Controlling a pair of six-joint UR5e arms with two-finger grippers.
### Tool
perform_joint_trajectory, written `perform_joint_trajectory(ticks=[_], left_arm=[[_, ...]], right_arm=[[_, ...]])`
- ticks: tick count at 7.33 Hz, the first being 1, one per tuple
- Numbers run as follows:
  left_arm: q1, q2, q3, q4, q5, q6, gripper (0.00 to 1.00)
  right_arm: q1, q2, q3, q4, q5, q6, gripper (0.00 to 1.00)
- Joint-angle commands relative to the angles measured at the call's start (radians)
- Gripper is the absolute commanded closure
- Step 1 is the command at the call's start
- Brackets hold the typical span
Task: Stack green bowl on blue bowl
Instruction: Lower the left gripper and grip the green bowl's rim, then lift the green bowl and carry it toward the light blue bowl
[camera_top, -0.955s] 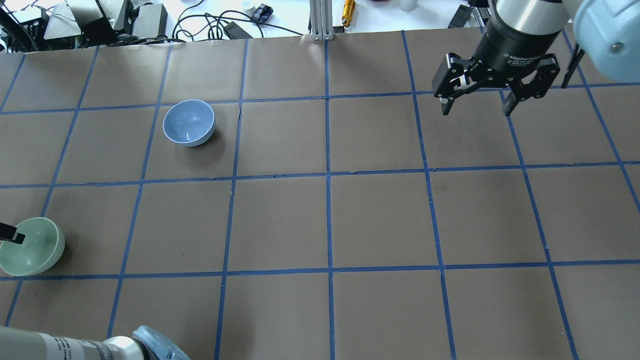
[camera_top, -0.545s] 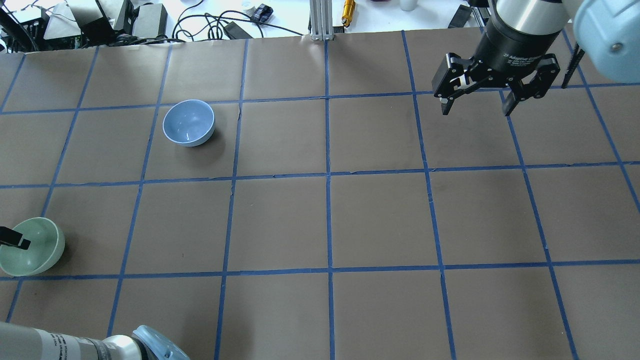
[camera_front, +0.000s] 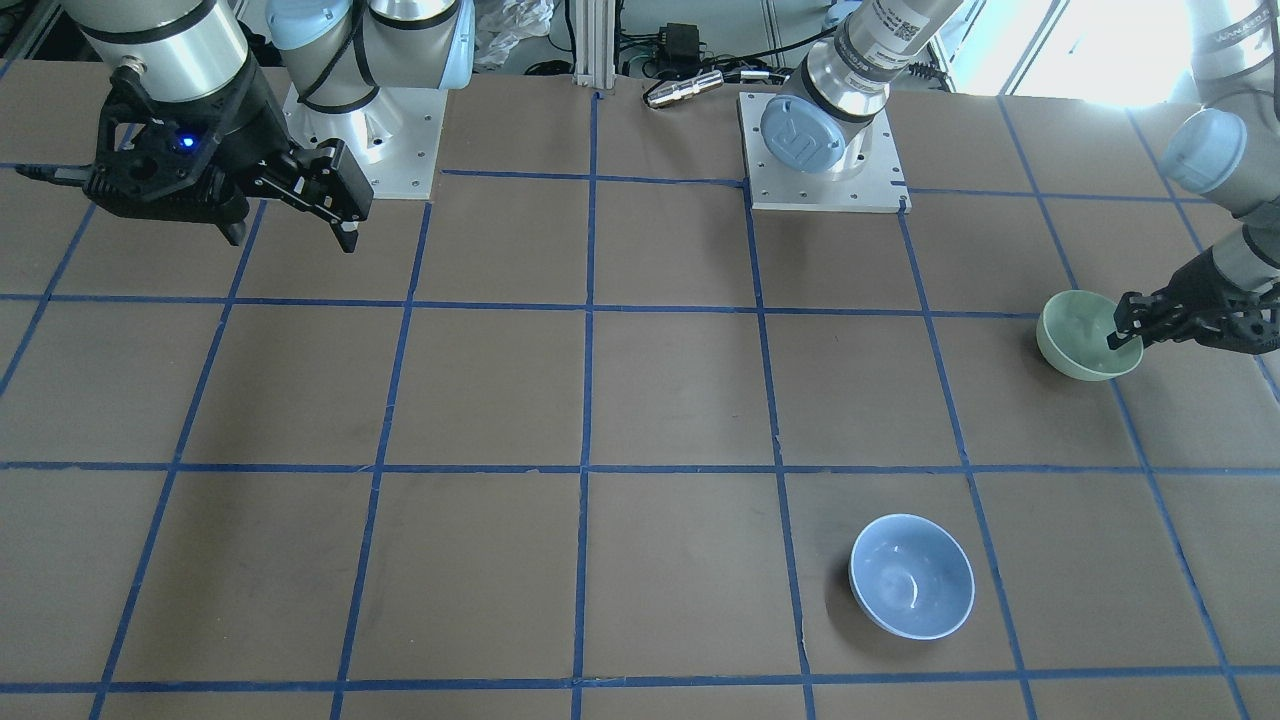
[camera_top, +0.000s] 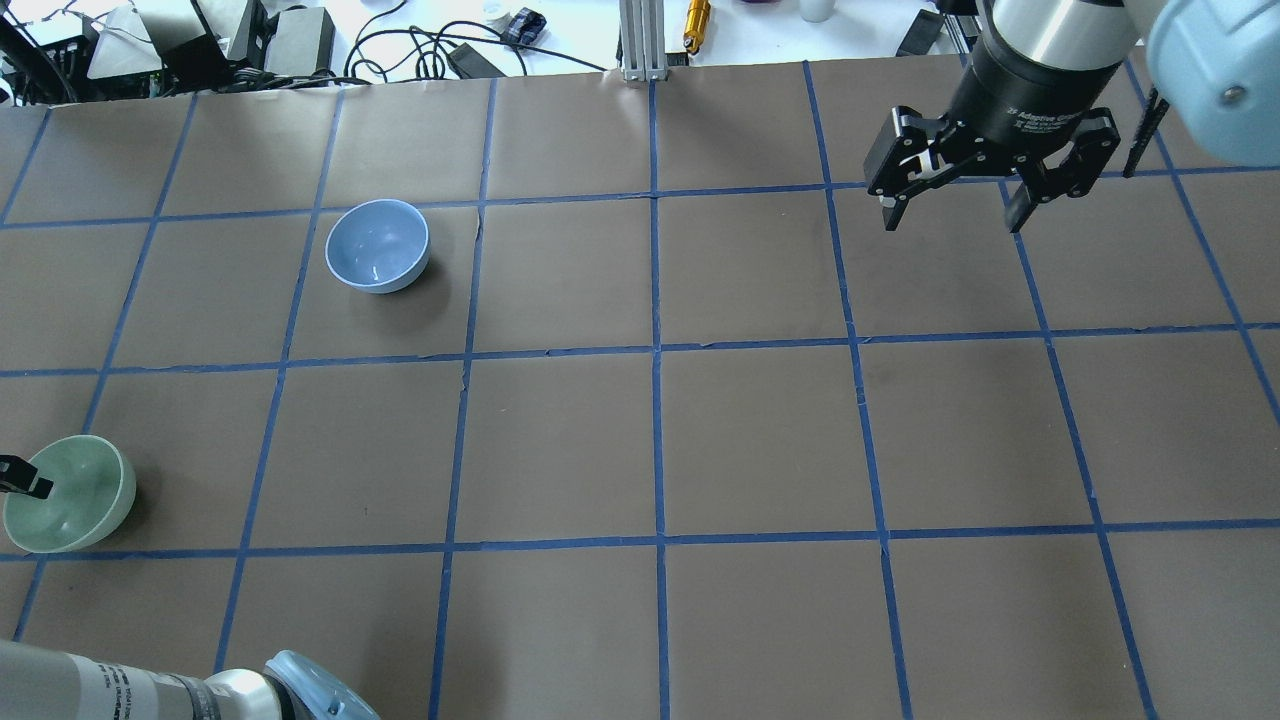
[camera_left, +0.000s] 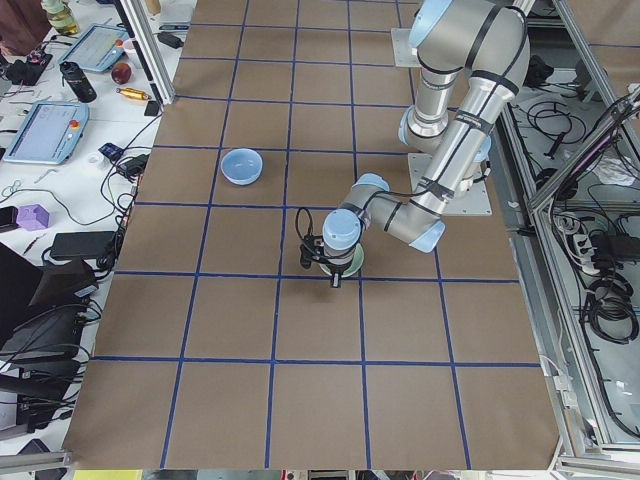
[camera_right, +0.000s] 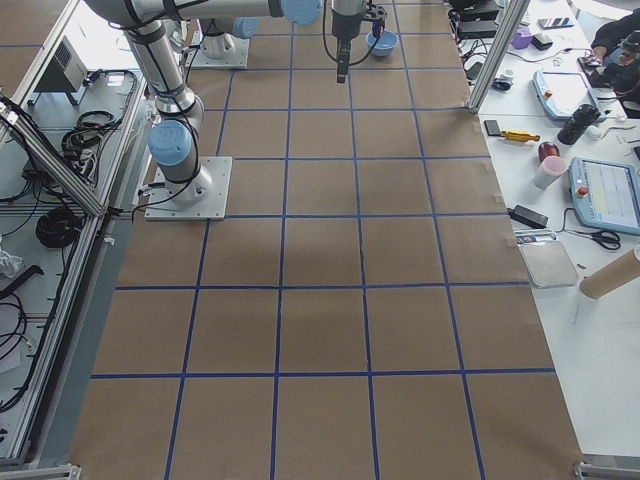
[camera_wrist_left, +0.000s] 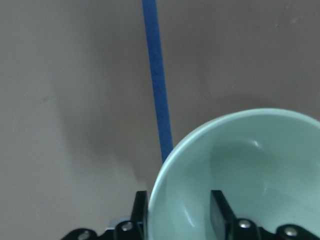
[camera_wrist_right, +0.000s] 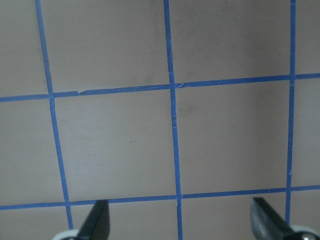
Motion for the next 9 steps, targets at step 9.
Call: perform_joint_trajectory(ticks=[9], left_arm=[[-0.398,0.004,0.251,-0.149,-0.134,-0.425,1.0]], right_arm=[[0.0,0.0,0.0,-0.001,0.0,0.0,0.0]])
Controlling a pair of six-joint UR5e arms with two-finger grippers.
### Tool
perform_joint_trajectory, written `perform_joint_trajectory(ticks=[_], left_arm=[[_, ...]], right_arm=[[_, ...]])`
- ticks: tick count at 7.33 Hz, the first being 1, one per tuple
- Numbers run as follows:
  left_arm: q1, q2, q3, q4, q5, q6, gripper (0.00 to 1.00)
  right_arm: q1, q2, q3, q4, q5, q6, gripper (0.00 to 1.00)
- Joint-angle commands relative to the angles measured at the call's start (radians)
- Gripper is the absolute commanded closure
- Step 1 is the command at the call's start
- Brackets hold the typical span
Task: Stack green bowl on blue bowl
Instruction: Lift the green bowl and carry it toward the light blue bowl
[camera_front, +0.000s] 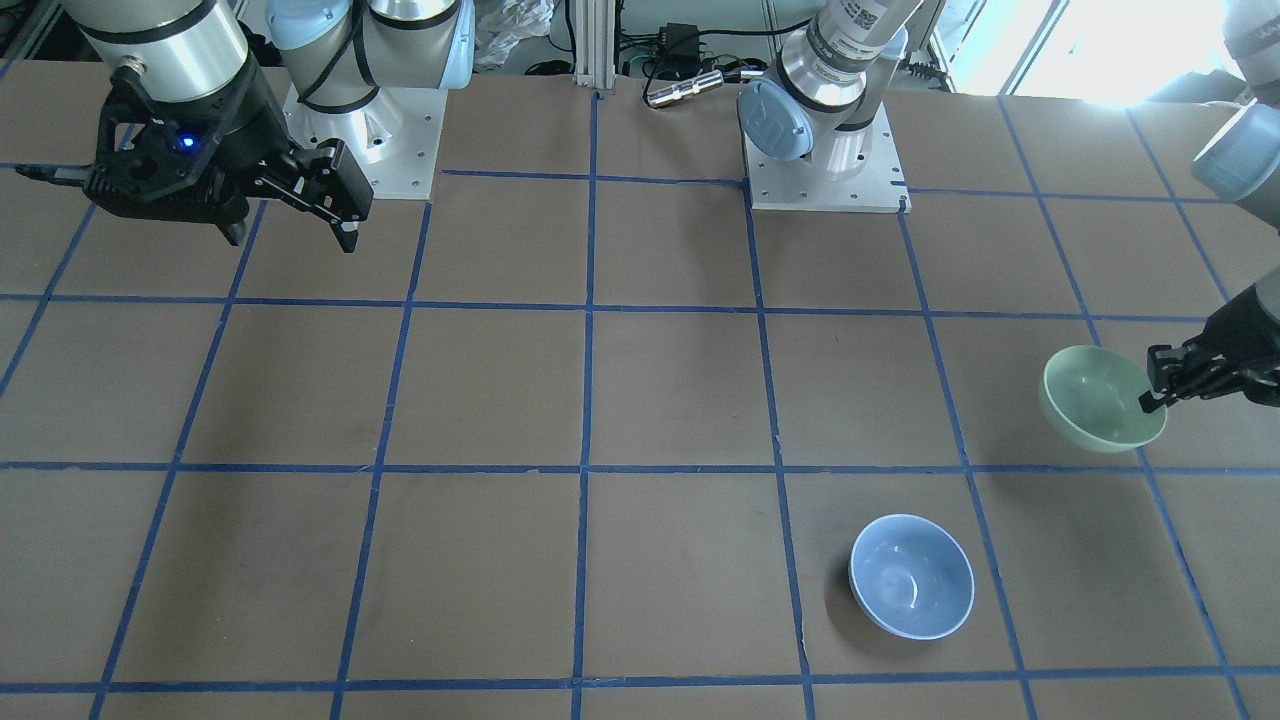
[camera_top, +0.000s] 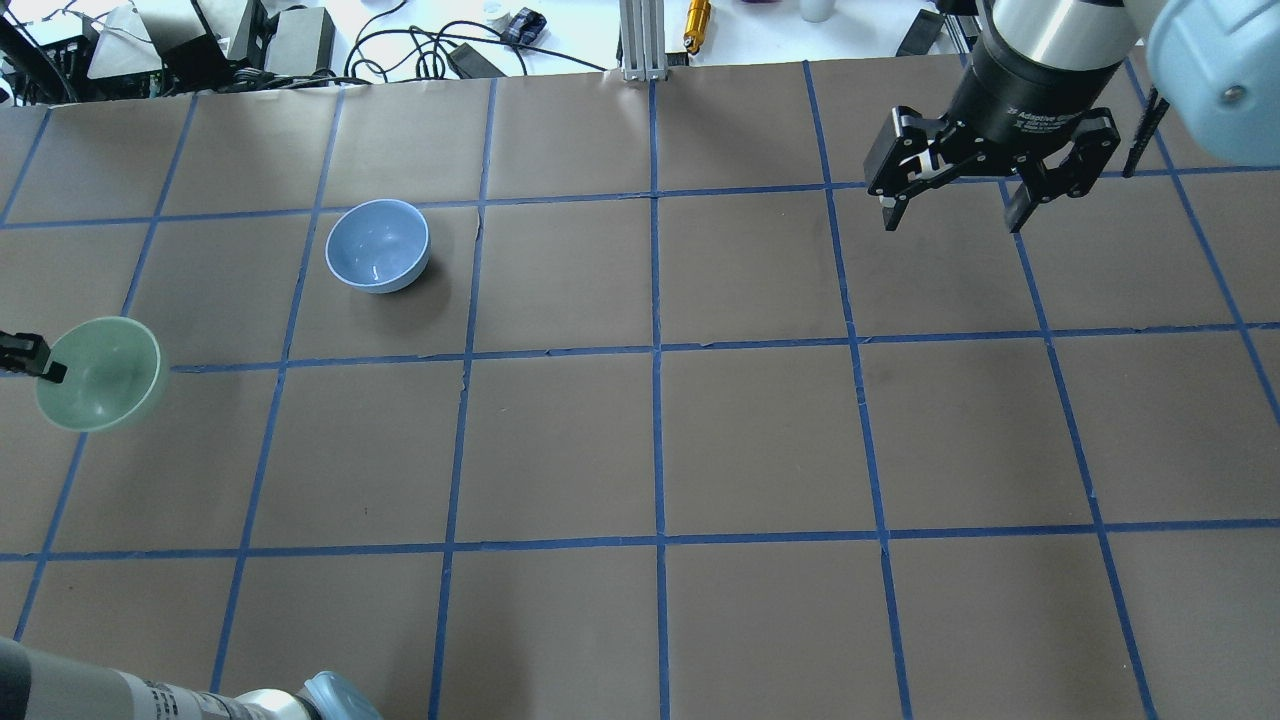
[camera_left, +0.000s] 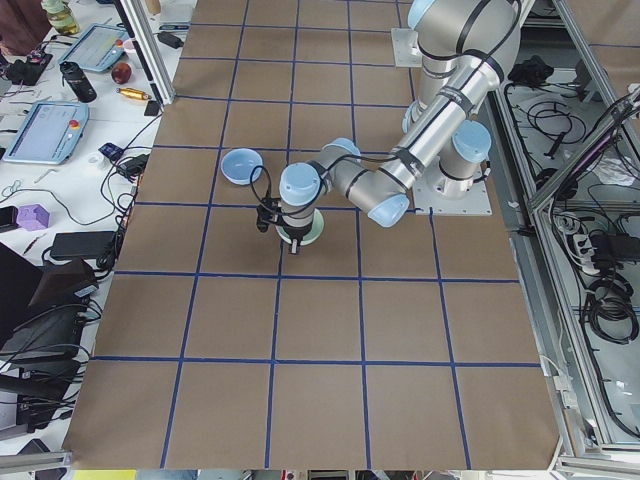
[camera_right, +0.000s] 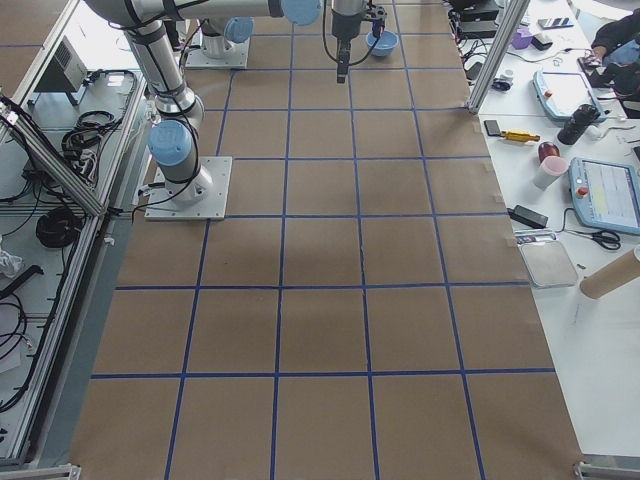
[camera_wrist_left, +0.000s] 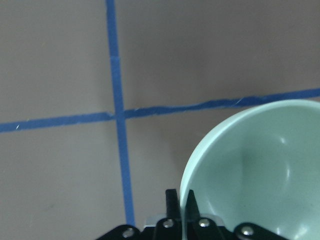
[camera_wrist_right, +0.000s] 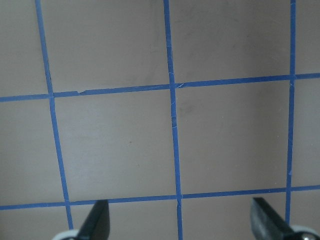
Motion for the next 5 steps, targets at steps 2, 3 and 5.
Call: perform_joint_trajectory(ticks=[2,3,5], left_arm=[[-0.271,-0.064,0.197,-0.106,-0.029,-0.344,1.0],[-0.339,-0.089,0.244,-0.119,-0.028,-0.445,1.0],[-0.422,-0.159,0.304,-0.116,-0.012,-0.597,1.0]], right_arm=[[0.0,0.0,0.0,0.001,0.0,0.0,0.0],[0.0,0.0,0.001,0.001,0.0,0.0,0.0],[0.0,0.0,0.0,0.001,0.0,0.0,0.0]])
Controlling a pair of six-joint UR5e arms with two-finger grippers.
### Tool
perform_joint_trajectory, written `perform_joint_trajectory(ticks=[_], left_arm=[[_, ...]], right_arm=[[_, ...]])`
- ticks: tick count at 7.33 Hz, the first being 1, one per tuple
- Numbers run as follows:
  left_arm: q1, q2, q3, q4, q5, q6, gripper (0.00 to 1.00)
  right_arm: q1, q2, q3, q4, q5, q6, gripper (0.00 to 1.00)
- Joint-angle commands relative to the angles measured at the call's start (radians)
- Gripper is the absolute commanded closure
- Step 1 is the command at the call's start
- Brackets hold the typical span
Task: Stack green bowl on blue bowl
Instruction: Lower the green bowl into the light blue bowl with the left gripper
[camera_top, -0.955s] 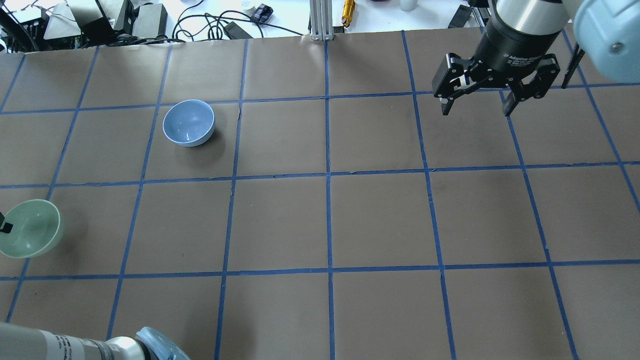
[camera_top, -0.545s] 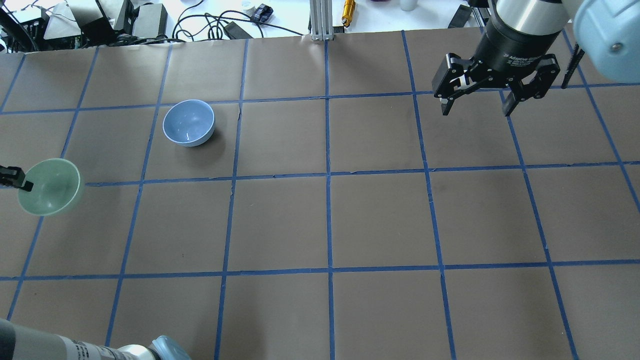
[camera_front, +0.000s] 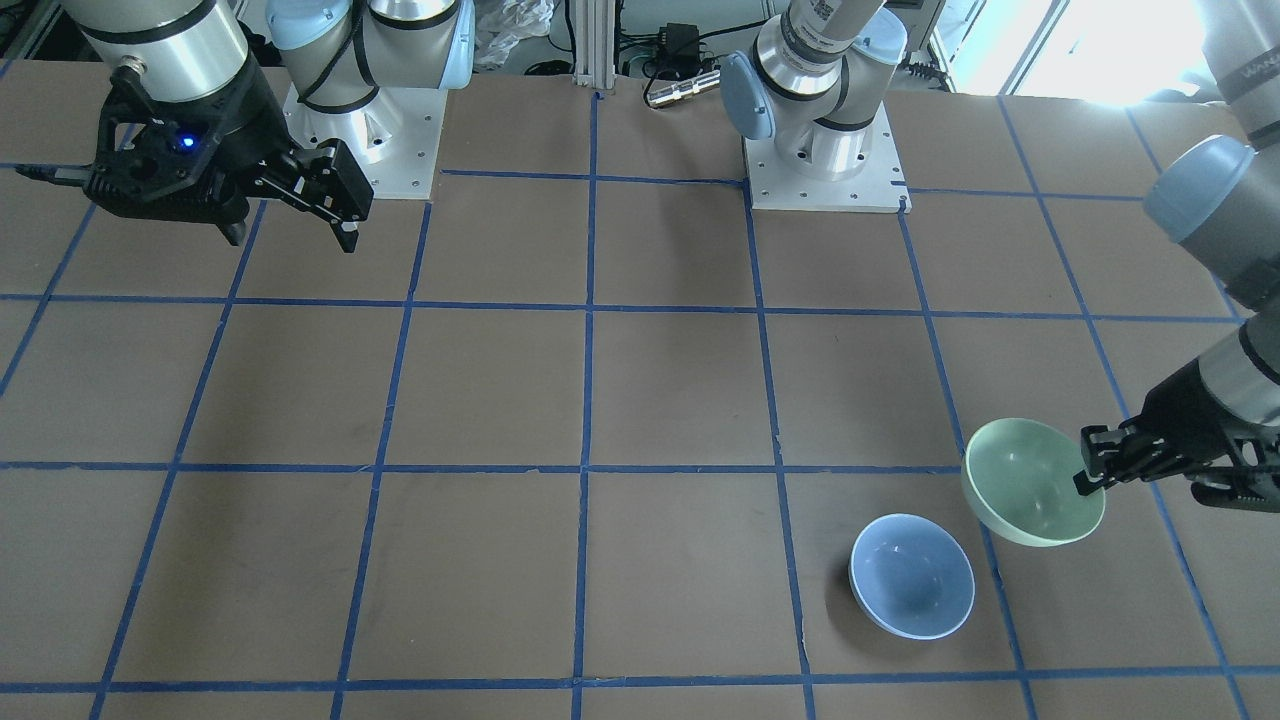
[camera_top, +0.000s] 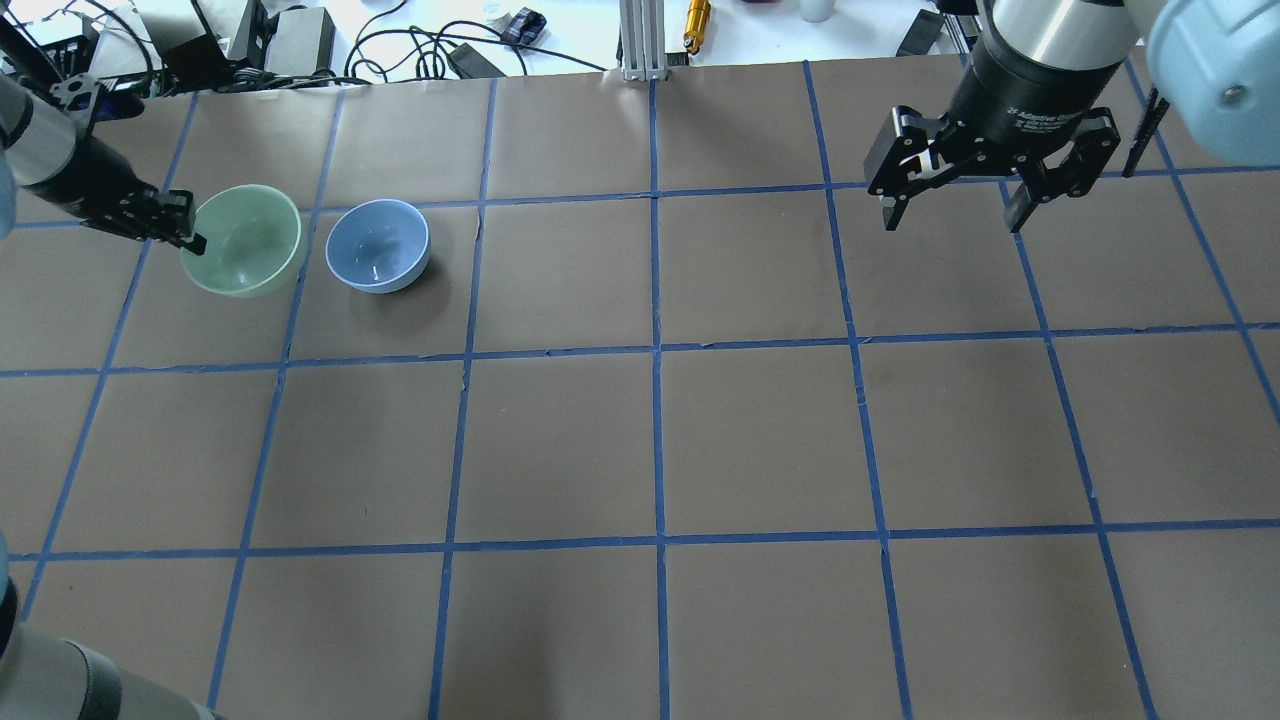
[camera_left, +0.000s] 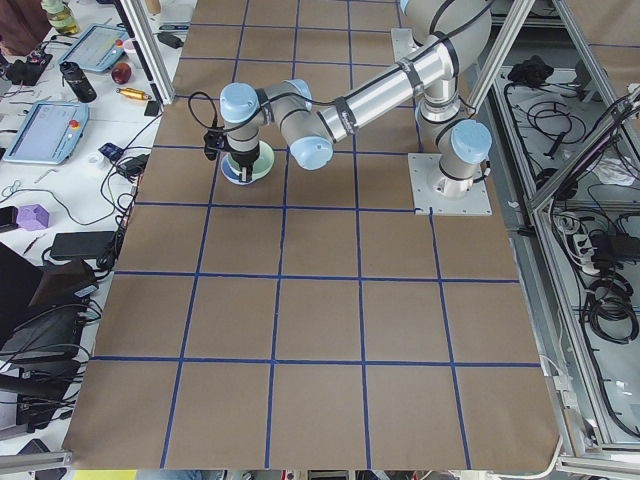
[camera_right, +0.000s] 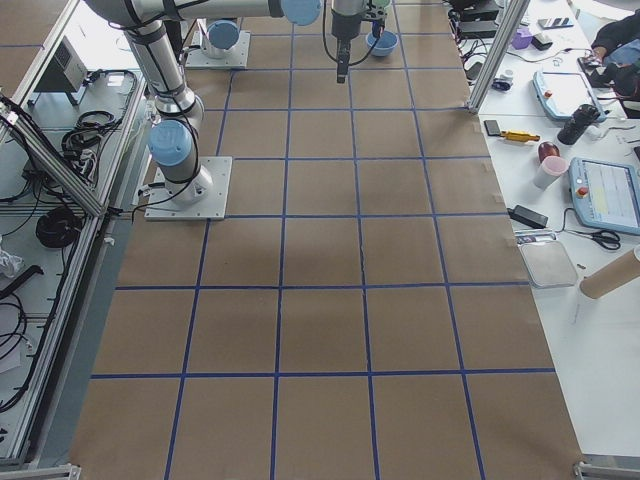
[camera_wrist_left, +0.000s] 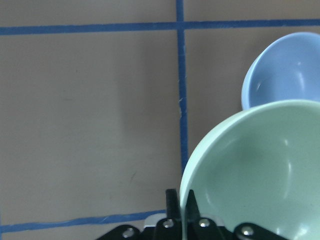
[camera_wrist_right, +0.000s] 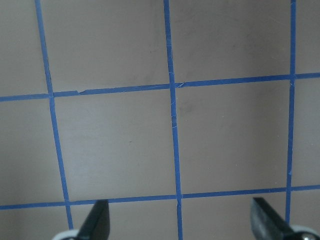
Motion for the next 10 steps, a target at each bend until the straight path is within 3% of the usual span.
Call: perform_joint_trajectory(ticks=[1,5,10], left_arm=[[-0.066,-0.068,0.06,0.007,0.01,-0.113,1.0],[-0.069,-0.128,0.076,0.017,0.09,-0.117,1.0],[-0.086,-0.156,0.067,0.043,0.09,-0.126,1.0]], right_arm=[[0.0,0.0,0.001,0.0,0.0,0.0,0.0],[0.0,0.0,-0.001,0.0,0.0,0.0,0.0],[0.0,0.0,-0.001,0.0,0.0,0.0,0.0]])
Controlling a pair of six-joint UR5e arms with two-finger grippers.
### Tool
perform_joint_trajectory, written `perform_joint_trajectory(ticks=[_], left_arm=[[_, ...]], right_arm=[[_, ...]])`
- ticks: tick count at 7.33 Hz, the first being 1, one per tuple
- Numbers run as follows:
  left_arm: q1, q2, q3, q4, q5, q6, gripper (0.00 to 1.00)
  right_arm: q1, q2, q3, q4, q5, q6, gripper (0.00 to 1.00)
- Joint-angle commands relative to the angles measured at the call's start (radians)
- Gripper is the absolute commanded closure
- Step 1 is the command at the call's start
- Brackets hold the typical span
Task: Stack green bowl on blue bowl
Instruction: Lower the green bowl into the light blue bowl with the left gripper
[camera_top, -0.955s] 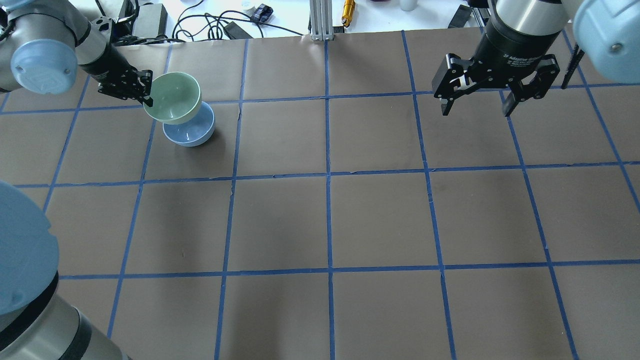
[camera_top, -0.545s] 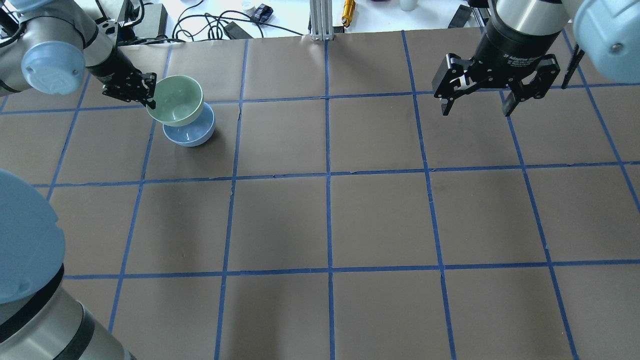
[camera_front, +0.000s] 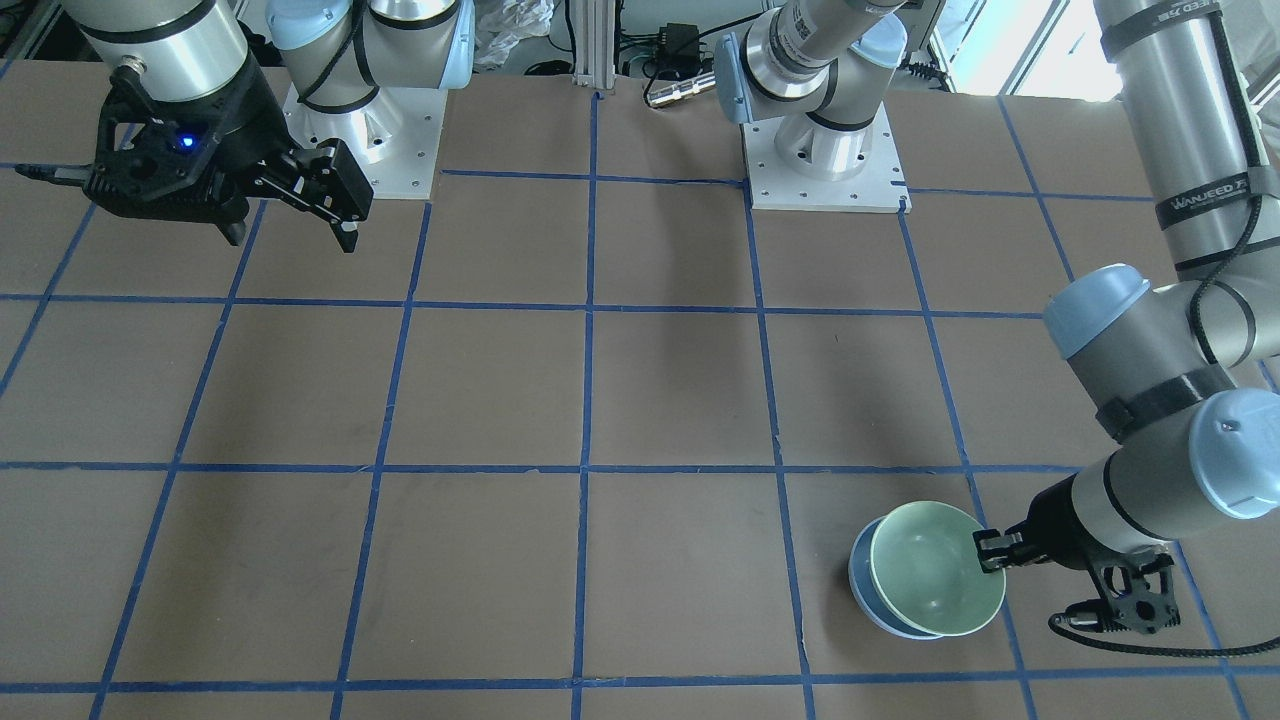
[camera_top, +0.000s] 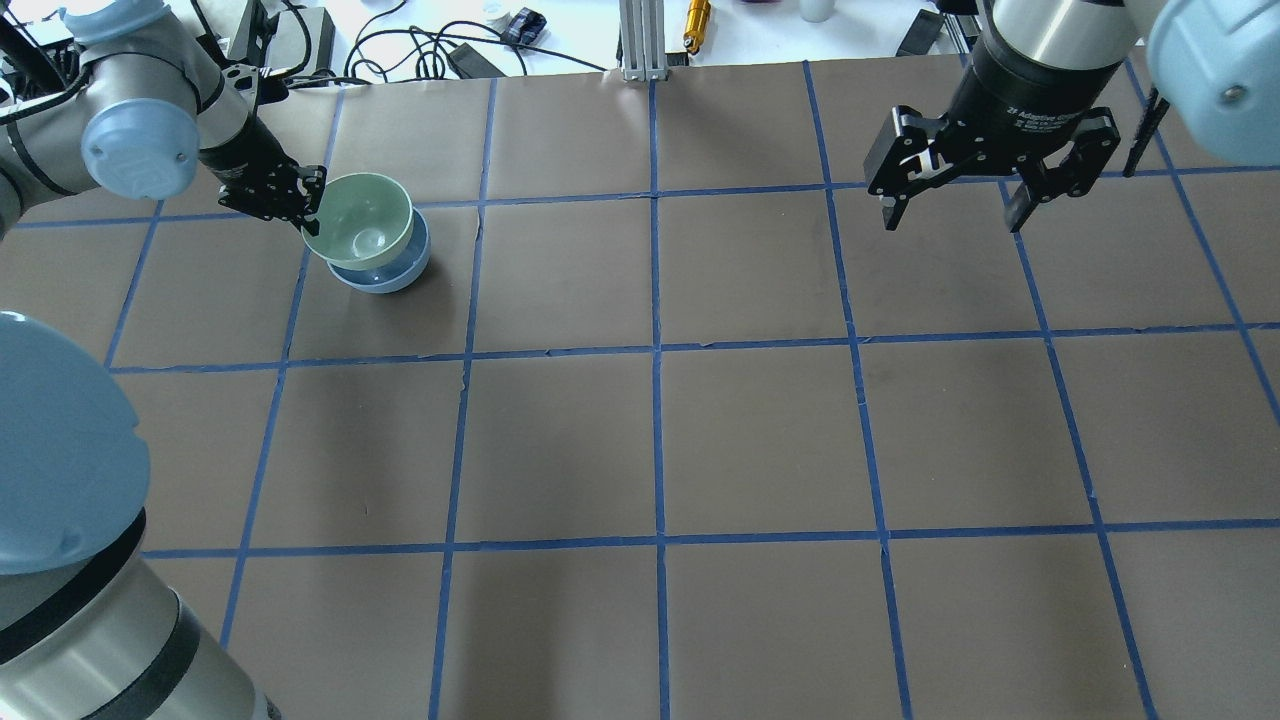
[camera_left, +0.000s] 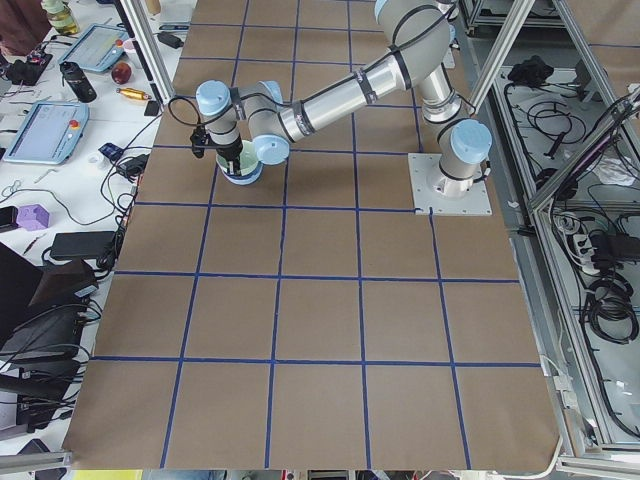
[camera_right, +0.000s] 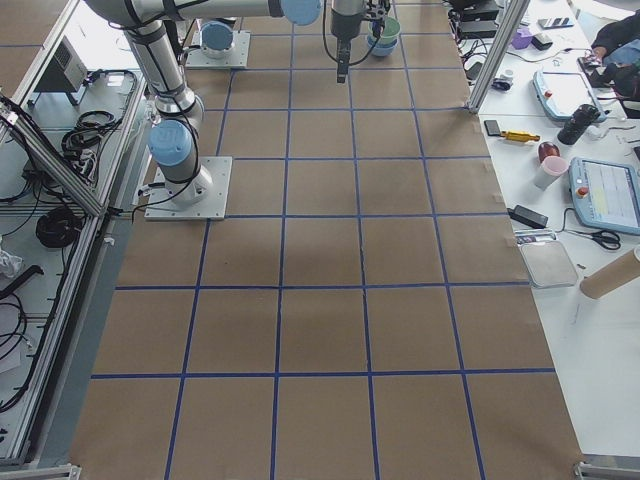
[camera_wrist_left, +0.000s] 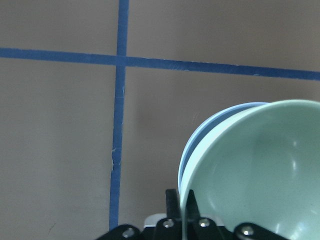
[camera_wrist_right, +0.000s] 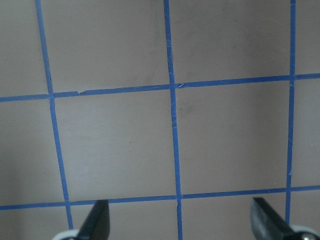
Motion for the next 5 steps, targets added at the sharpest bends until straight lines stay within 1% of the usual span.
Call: perform_joint_trajectory(ticks=[1,2,3,4,5], left_arm=[[-0.004,-0.008,-0.002,0.012,0.002,0.002,1.0],[-0.004,-0.008,-0.002,0.012,0.003,-0.001,0.98],[-0.004,-0.014,-0.013,0.043,0.003,-0.002,0.58],[-0.004,-0.014,-0.037,0.083,-0.009,-0.005,0.28],[-0.007,-0.004,-0.039,0.097,-0.009,-0.002,0.19]], right_arm=[[0.0,0.0,0.0,0.001,0.0,0.001,0.0],[0.0,0.0,0.0,0.001,0.0,0.001,0.0],[0.0,0.0,0.0,0.001,0.0,0.001,0.0],[0.0,0.0,0.0,0.001,0.0,0.001,0.0],[0.0,0.0,0.0,0.001,0.0,0.001,0.0]])
